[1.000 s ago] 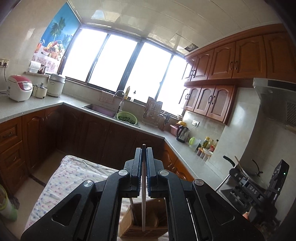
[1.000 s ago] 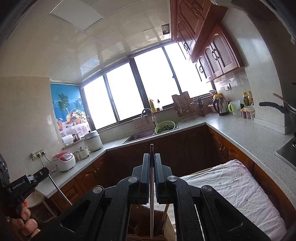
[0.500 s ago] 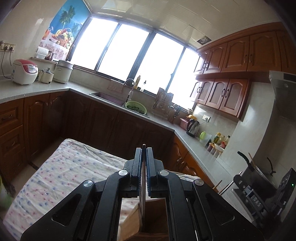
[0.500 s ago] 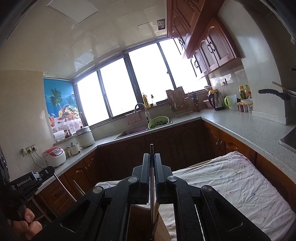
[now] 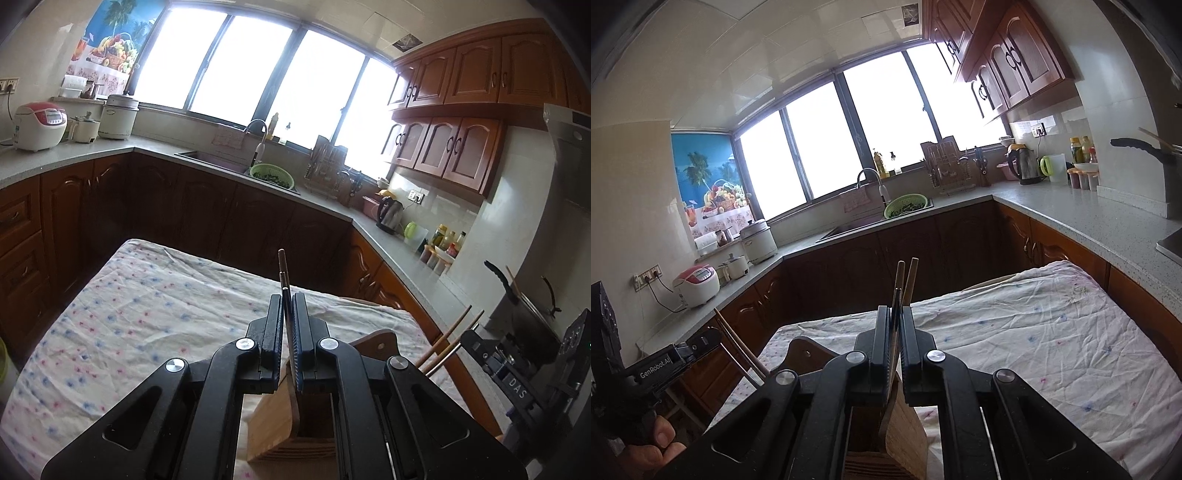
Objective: Organize utensils
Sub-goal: 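Open both tools to drop the metal chopsticks into the holder, then withdraw both open tools toward the silver fork and spoon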
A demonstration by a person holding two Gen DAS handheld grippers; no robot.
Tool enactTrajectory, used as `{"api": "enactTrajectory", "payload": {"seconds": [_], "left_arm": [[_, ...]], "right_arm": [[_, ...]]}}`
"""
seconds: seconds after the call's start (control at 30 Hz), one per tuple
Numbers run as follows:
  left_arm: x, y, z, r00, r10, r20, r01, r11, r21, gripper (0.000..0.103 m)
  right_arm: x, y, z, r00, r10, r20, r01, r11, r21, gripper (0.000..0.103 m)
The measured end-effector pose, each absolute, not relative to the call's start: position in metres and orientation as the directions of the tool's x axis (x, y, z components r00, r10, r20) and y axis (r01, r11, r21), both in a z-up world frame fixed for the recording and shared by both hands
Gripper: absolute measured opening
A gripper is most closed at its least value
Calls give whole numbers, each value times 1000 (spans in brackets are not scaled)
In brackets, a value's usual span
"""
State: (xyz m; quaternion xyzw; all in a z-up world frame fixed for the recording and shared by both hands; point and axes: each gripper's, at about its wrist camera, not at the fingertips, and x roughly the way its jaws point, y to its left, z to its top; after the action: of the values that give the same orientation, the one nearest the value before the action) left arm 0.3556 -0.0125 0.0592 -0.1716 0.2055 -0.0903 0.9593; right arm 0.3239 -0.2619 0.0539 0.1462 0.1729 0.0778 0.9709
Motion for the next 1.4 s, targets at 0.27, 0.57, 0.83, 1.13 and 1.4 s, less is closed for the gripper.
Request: {"api": "enactTrajectory", "payload": {"seconds": [0.27, 0.57, 0.83, 1.13, 1.4], "left_arm": [[358, -12, 60, 893, -246, -376, 105, 928, -356, 5], [359, -9, 60, 882, -246, -401, 91, 925, -368, 38], [330, 4, 61, 898, -213, -384, 55, 922, -383, 87], [289, 12, 47, 872, -208, -443, 37, 930, -364, 95], [252, 22, 29, 840, -201, -503, 3, 930, -368, 96]], "right_arm": [[332, -267, 51, 909, 217, -355, -97, 940, 326, 6], [332, -270, 52, 898, 238, -371, -103, 931, 349, 12], [311, -283, 57, 906, 258, -335, -107, 906, 410, 84], [277, -285, 56, 896, 291, -334, -132, 895, 425, 98], [243, -288, 55, 888, 306, -342, -133, 886, 445, 98]]}}
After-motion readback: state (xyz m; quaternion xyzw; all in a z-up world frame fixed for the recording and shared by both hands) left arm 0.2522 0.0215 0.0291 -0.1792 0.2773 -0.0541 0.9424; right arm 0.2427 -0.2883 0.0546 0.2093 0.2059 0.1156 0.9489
